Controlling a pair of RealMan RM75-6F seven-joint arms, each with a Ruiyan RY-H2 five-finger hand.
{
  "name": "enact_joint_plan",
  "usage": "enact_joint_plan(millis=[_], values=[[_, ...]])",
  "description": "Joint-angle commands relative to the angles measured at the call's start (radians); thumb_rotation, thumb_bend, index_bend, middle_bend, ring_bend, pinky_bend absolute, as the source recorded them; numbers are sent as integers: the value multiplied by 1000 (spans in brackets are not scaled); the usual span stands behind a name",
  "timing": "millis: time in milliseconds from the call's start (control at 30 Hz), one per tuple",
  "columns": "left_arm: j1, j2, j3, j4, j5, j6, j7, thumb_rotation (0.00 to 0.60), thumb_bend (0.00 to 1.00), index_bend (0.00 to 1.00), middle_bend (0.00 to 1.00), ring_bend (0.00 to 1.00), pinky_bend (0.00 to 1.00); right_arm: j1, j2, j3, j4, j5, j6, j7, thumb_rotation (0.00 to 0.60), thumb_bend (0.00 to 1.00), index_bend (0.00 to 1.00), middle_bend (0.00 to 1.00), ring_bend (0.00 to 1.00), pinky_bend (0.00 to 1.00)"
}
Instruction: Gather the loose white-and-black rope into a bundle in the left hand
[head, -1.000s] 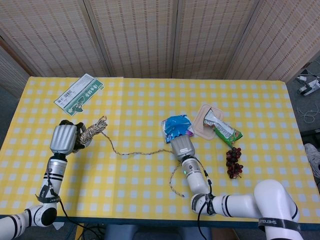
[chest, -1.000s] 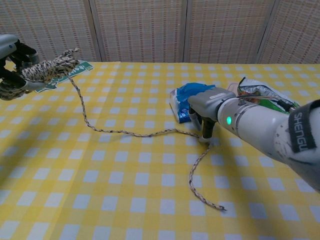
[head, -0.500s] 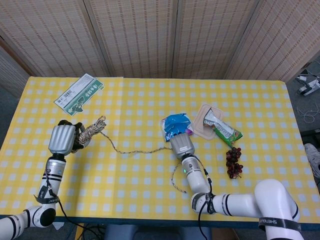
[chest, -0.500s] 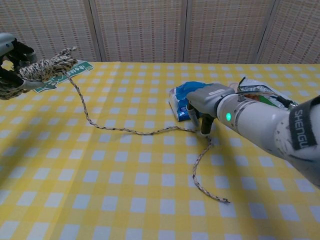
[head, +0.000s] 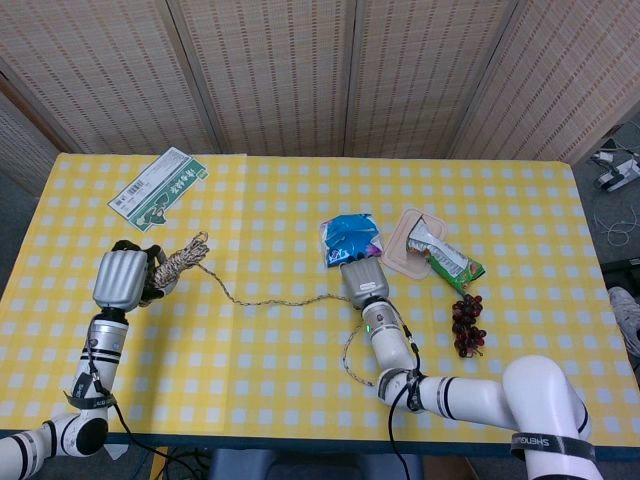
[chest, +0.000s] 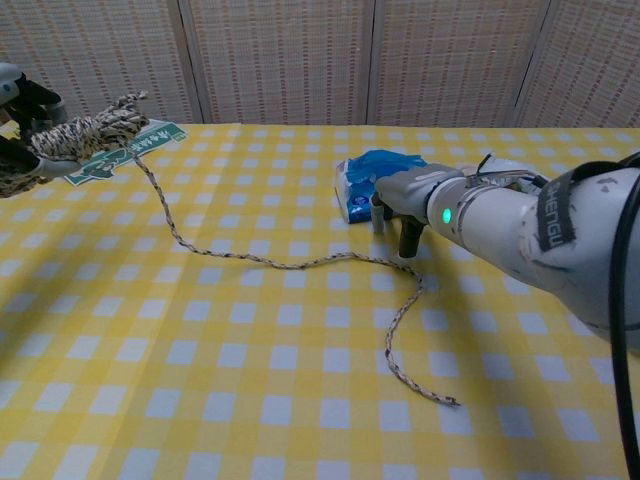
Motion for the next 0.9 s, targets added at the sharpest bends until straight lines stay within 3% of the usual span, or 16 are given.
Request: enact_joint_plan(millis=[33,300,633,900], values=[[1,0,1,3,1,-1,-2,512,250,672,700,497,279,-10,13,-12,-42,-25,17,19,600,267,309,222,166,296],[5,-2,5,12,5,-6,-15,512,250,672,700,497,279,-32,24,-33,-94,-67,57,55,600,279,323,232,166,296],[9,-2,6,15,6,-7,-21,508,250,672,700,496,279,-36,-30,-46,-32,-93,68,70,600,353,434,247,166,296],[11,2,7,15,7,-9,-22,510,249,672,700,496,279,-45,-59,-43,-1,-123,74,86,600,349,475,258,166,297]])
